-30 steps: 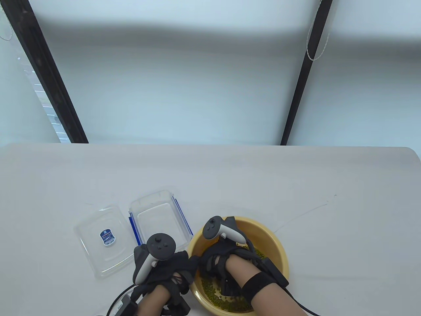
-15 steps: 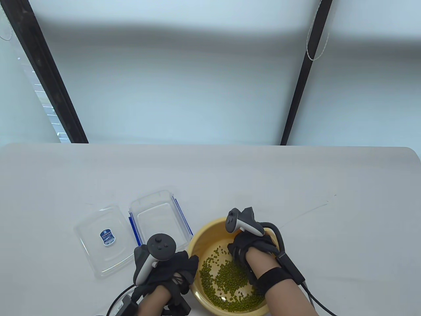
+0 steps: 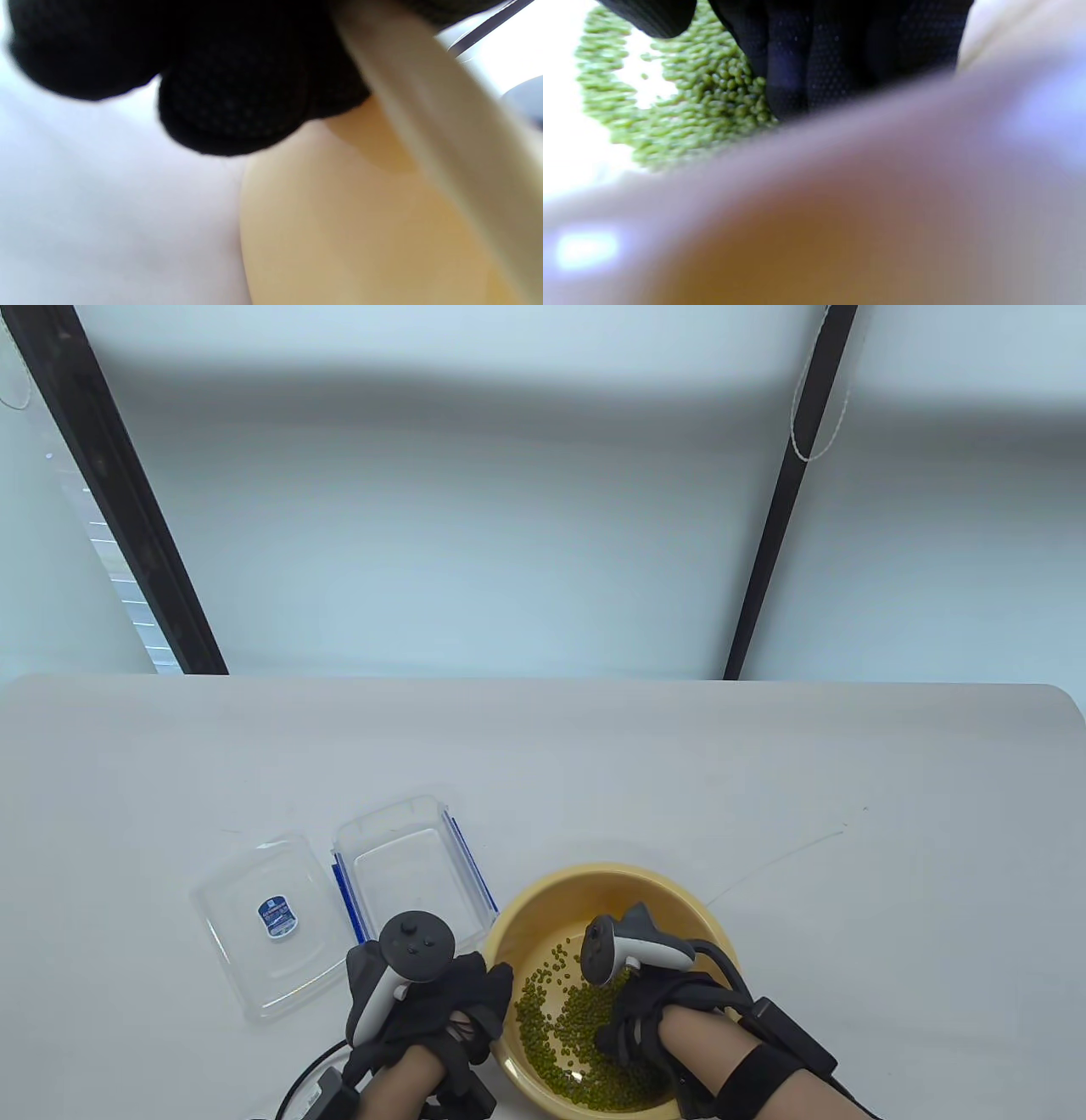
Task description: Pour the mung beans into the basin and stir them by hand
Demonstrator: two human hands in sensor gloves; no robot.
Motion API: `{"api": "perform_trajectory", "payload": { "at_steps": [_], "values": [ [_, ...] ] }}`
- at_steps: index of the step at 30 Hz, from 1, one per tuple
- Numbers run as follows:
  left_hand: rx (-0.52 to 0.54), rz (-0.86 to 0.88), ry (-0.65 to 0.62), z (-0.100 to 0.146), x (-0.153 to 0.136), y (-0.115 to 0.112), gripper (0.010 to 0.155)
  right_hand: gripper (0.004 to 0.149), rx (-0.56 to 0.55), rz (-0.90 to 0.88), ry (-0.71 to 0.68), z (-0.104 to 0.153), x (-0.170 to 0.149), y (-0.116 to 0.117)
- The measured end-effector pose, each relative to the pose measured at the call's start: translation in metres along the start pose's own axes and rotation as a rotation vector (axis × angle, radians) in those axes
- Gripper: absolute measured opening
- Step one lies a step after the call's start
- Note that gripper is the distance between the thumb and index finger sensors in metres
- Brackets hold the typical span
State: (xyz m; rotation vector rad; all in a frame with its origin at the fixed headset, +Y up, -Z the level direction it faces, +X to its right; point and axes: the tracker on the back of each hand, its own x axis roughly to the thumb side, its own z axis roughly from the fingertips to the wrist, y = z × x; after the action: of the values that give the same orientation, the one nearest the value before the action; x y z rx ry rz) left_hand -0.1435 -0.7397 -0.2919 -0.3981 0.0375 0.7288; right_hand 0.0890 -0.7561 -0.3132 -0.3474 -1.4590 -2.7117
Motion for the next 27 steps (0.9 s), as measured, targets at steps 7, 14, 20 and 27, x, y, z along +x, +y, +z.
{"api": "perform_trajectory", "payload": {
  "at_steps": [7,14,20,27],
  "values": [
    [0.086,-0.144,-0.026,0.006,0.007,0.001,0.059,0.066,-0.002,-0.123,-0.171,0.009,0.002,0.005],
    [0.354,-0.576,-0.123,0.03,0.036,0.008,0.07,0.066,-0.302,-0.257,-0.319,0.046,-0.021,-0.003],
    [0.493,-0.604,-0.36,0.051,0.053,0.014,0.073,0.066,-0.635,-0.197,-0.364,0.078,-0.038,0.001],
    [0.294,-0.527,-0.79,0.053,0.058,0.007,0.078,0.068,-0.991,-0.174,-0.437,0.097,-0.05,0.019]
  ]
}}
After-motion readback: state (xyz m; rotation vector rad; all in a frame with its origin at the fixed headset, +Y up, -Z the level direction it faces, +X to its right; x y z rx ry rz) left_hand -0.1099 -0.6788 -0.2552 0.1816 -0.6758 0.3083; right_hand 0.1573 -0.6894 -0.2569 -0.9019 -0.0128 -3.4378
